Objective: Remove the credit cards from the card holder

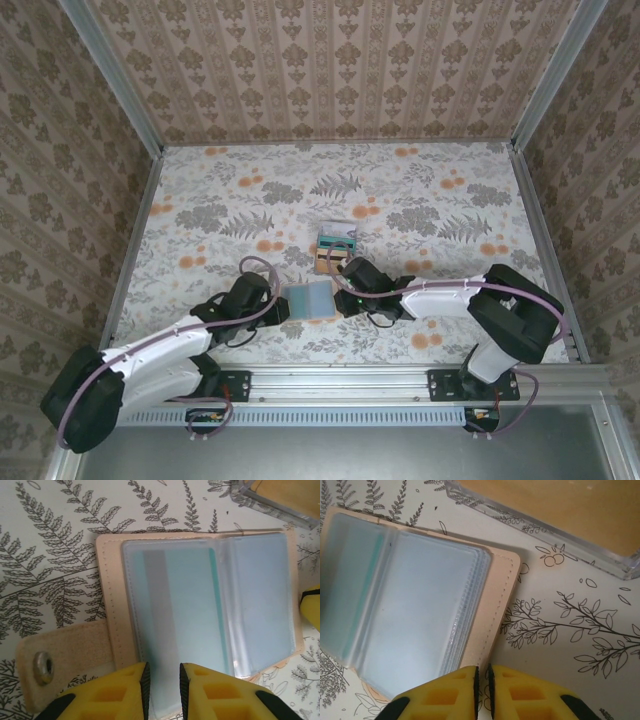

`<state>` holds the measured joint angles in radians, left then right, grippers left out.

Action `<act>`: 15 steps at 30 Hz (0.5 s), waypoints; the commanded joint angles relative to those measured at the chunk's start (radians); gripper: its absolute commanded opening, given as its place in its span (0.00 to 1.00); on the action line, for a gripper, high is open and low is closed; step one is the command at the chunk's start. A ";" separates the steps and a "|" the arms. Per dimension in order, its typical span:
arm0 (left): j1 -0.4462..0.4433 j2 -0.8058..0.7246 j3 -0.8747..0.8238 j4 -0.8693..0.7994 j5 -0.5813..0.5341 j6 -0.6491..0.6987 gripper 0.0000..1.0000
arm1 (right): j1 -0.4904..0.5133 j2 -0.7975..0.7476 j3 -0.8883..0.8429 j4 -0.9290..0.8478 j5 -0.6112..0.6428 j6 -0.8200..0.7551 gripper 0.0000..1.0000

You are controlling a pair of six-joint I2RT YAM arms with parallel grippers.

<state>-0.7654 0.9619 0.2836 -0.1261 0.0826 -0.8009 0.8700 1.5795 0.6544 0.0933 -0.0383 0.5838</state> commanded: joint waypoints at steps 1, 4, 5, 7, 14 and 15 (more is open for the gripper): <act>-0.006 0.016 0.029 -0.003 -0.032 0.003 0.25 | 0.006 0.017 -0.013 0.037 -0.002 0.032 0.15; -0.008 0.032 0.030 -0.005 -0.037 0.005 0.25 | 0.006 0.039 -0.013 0.043 0.002 0.033 0.13; -0.008 0.037 0.029 0.001 -0.034 0.005 0.25 | 0.006 0.044 -0.015 0.048 0.003 0.037 0.11; -0.006 0.043 0.028 0.008 -0.028 0.005 0.25 | 0.008 0.055 -0.018 0.061 -0.002 0.042 0.10; -0.018 0.065 0.026 0.065 0.010 0.011 0.25 | 0.013 0.063 -0.018 0.068 -0.008 0.054 0.09; -0.020 0.070 0.028 0.069 0.012 0.011 0.25 | 0.014 0.063 -0.017 0.068 -0.009 0.054 0.09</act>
<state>-0.7727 1.0145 0.2844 -0.1059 0.0662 -0.8005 0.8719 1.6142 0.6510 0.1516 -0.0380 0.6220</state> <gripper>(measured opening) 0.249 0.089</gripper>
